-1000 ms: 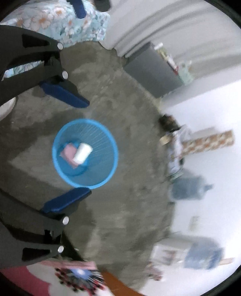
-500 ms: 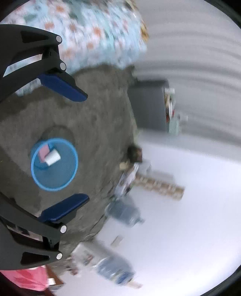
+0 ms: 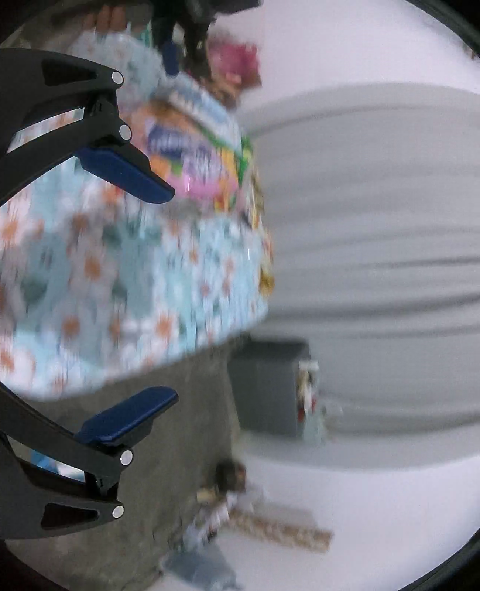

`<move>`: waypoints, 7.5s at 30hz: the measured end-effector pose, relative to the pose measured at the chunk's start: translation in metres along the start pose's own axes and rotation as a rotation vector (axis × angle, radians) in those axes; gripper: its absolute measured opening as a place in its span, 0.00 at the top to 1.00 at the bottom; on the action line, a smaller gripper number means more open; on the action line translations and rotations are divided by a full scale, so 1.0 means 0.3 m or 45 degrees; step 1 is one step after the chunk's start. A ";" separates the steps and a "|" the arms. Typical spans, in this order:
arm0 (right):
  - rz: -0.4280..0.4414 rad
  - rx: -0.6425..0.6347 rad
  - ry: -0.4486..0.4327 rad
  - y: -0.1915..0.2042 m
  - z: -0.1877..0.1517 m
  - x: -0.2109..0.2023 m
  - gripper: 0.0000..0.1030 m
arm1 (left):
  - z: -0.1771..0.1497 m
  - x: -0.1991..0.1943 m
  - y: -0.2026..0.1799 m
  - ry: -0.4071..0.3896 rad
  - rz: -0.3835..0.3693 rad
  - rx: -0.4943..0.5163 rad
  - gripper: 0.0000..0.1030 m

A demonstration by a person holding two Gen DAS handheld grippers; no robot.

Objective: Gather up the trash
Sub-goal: 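Grasp the blue tablet box with the left tool while the right tool grasps the clear cup, then carry box and clear cup to the wastebasket and release both, then return both tools to the bed and grasp snack wrappers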

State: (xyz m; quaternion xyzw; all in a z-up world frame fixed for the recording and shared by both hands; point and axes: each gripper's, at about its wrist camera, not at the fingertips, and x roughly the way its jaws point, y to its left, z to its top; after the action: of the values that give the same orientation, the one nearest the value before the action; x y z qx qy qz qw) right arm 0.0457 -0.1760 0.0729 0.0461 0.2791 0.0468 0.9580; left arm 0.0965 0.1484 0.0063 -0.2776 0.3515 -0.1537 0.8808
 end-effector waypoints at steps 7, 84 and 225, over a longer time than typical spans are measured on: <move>0.276 0.100 0.154 0.112 0.029 0.148 0.06 | 0.069 -0.006 0.182 -0.117 0.100 -0.004 0.08; 0.304 0.282 0.369 -0.126 0.471 0.676 0.31 | 0.224 0.066 0.270 0.040 -0.096 -0.178 0.35; 0.797 0.810 1.178 0.090 0.387 1.538 0.86 | 0.574 0.806 0.336 0.559 -0.455 -0.541 0.83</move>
State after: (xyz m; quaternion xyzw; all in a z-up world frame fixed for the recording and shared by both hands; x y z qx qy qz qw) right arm 0.4941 -0.1031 -0.0711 0.3823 0.6371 0.2543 0.6190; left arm 0.3961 0.1818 -0.0796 -0.4724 0.5023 -0.2848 0.6660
